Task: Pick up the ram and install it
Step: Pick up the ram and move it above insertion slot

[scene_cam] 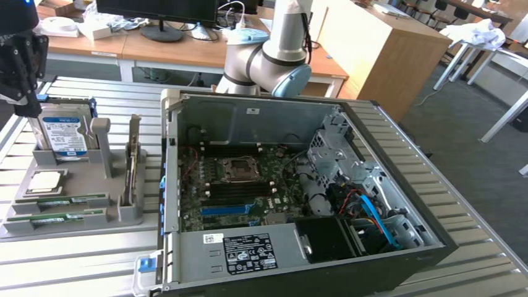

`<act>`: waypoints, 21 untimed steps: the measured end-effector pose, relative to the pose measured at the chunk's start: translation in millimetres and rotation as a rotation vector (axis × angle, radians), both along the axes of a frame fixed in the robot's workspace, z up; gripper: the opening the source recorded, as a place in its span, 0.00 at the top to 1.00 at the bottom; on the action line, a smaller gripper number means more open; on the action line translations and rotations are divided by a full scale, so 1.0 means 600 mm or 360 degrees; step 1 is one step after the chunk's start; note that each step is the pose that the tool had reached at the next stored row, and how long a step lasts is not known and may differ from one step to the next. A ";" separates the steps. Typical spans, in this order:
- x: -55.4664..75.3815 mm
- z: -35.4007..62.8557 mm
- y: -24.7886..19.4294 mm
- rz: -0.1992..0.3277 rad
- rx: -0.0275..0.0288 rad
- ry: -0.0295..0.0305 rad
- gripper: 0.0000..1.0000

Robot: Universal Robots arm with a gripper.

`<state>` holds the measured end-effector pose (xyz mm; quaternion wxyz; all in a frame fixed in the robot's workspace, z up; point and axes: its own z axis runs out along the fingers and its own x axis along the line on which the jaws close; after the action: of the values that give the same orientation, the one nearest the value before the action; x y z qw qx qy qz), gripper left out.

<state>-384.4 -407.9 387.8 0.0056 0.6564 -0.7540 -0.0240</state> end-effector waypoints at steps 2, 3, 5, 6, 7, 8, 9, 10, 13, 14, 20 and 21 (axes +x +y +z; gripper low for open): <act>0.000 0.000 0.0000 0.0051 0.00000 0.00000 0.90; 0.000 0.000 0.0000 0.0077 0.00000 0.00000 0.90; 0.000 -0.001 0.0000 0.0127 0.00001 -0.00001 0.90; 0.000 -0.001 0.0000 0.0154 0.00000 0.00001 0.90; 0.000 -0.001 0.0000 0.0179 0.00000 0.00000 0.90; 0.000 -0.001 0.0000 0.0199 0.00000 0.00001 0.90; 0.000 -0.001 0.0000 0.0206 0.00000 0.00000 0.90; 0.000 -0.001 0.0000 0.0207 0.00000 0.00000 0.90; 0.000 -0.001 0.0001 0.0207 0.00000 0.00000 0.90; 0.000 -0.001 0.0000 0.0207 0.00000 0.00000 0.90; 0.000 -0.001 0.0000 0.0259 0.00001 -0.00001 0.90; 0.000 -0.001 0.0000 0.0261 0.00001 0.00000 0.90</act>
<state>-384.4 -407.9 387.3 0.0075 0.7161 -0.6976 -0.0234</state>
